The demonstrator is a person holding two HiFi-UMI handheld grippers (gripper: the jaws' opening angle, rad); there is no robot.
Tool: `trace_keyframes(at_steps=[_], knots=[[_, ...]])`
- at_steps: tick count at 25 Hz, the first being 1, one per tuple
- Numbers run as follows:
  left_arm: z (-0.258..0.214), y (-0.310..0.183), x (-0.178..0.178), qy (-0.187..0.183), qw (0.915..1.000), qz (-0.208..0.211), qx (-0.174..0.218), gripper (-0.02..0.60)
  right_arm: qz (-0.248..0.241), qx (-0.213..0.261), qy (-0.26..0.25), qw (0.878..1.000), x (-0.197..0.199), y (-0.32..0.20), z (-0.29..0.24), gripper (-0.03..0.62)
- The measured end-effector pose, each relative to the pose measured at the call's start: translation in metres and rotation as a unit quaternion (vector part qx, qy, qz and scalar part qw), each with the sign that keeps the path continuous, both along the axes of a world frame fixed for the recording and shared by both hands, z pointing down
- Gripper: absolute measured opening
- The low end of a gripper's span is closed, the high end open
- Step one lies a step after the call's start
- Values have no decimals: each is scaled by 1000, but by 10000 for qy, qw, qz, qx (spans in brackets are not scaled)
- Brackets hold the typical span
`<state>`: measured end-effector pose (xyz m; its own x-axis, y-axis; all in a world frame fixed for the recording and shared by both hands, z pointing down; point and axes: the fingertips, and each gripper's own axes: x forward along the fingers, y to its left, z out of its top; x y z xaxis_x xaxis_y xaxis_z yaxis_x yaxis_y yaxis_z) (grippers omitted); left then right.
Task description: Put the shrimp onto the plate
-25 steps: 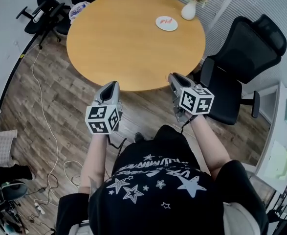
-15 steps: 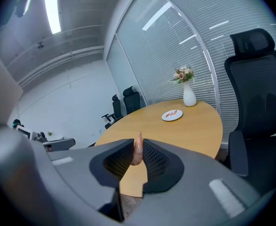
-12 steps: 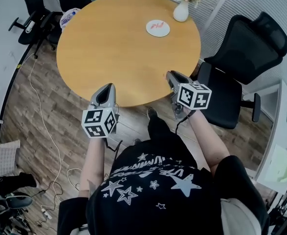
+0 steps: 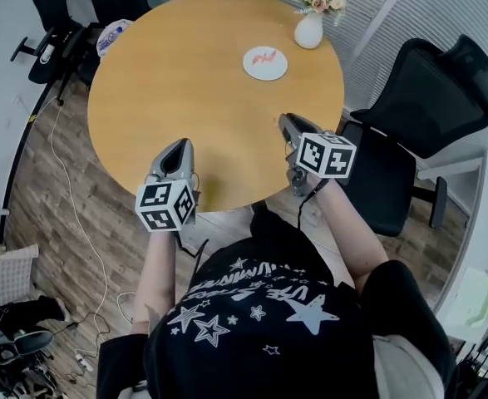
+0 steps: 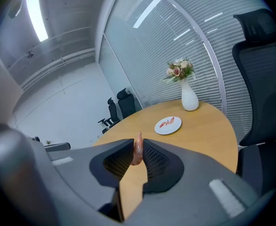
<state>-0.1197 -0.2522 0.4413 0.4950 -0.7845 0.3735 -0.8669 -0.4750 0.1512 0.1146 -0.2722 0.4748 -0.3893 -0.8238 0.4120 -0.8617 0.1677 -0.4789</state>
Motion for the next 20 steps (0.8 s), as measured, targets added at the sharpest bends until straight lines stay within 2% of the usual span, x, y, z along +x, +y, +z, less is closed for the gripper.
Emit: trace_keyframes(at_steps=[9, 20], knots=[[3, -60, 22, -12, 10000, -67, -16, 2, -126, -102, 138, 9998, 22, -62, 11, 63], [15, -114, 32, -7, 9994, -332, -88, 2, -487, -346, 750, 9954, 33, -130, 37, 63]])
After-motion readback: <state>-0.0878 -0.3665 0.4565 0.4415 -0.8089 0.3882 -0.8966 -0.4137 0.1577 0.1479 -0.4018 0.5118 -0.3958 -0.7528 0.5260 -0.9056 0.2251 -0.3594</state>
